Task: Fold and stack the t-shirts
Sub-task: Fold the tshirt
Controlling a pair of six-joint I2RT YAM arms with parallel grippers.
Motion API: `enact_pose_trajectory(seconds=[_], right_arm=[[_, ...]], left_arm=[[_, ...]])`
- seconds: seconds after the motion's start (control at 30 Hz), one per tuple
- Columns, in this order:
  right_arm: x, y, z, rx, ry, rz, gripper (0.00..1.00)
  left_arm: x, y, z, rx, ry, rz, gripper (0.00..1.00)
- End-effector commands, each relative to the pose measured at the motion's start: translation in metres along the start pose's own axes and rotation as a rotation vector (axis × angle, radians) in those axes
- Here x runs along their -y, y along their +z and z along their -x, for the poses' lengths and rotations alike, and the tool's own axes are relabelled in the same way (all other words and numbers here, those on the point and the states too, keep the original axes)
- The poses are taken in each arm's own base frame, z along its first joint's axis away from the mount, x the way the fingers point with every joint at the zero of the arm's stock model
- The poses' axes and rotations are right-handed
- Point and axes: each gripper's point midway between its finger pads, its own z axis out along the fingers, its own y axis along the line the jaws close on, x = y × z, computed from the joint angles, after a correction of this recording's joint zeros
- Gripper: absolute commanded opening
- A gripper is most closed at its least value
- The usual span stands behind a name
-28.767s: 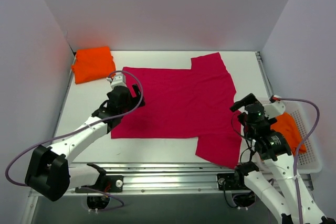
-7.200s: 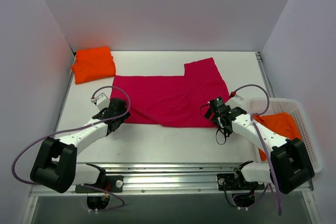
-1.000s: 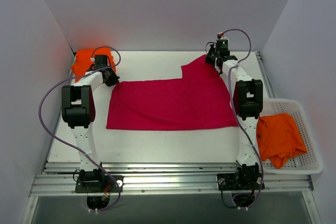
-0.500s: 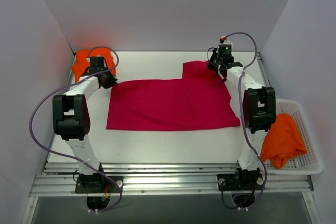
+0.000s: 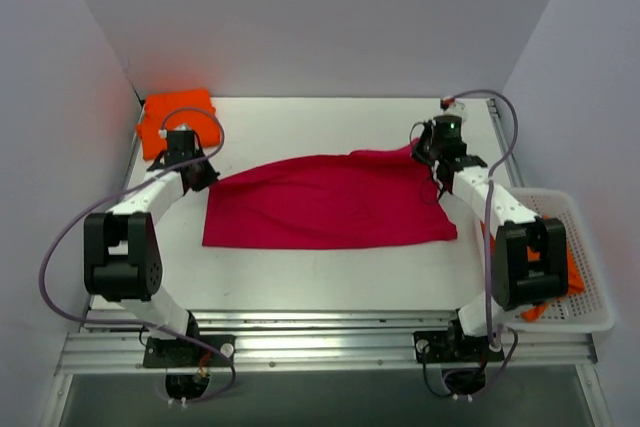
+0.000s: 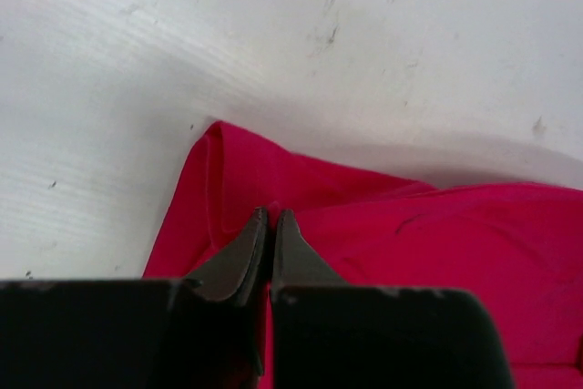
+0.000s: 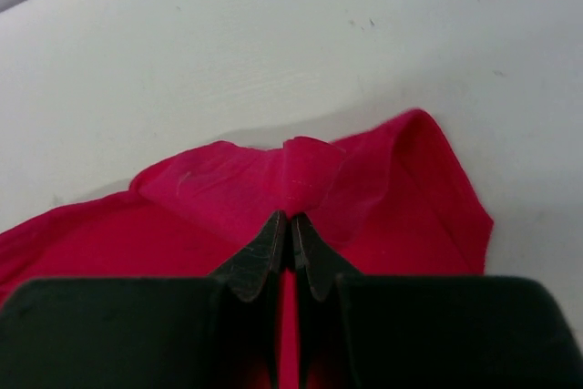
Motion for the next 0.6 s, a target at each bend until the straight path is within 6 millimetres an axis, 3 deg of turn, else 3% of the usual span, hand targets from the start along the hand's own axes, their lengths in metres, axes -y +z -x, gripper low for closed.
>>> enact_pose_trajectory(seconds=[0.0, 0.03, 0.2, 0.3, 0.33, 0.37, 0.4, 0.43, 0.57], right_arm=[[0.017, -0.021, -0.006, 0.046, 0.048, -0.064, 0.0], [0.029, -0.024, -0.022, 0.024, 0.053, -0.108, 0.0], [0.064, -0.046, -0.045, 0.025, 0.111, -0.253, 0.0], [0.082, -0.053, -0.059, 0.029, 0.13, -0.318, 0.0], [0.085, -0.054, -0.061, 0.028, 0.142, -0.328, 0.01], [0.091, -0.055, -0.061, 0.035, 0.15, -0.353, 0.12], [0.093, -0.056, -0.063, 0.036, 0.154, -0.367, 0.63], [0.094, -0.055, -0.061, 0.045, 0.171, -0.376, 0.99], [0.095, -0.051, -0.047, 0.087, 0.195, -0.401, 1.0]], left_arm=[[-0.007, -0.02, 0.005, 0.092, 0.022, 0.018, 0.02], [-0.011, -0.022, 0.001, 0.094, 0.02, 0.027, 0.02], [-0.039, -0.033, -0.02, 0.09, -0.005, 0.122, 0.02], [-0.051, -0.038, -0.021, 0.112, -0.029, 0.18, 0.06], [-0.056, -0.039, -0.023, 0.114, -0.037, 0.2, 0.46], [-0.06, -0.039, -0.02, 0.13, -0.053, 0.23, 0.64], [-0.064, -0.04, -0.02, 0.13, -0.056, 0.254, 0.86], [-0.065, -0.04, -0.017, 0.134, -0.065, 0.267, 0.94], [-0.064, -0.041, -0.005, 0.169, -0.104, 0.293, 0.94]])
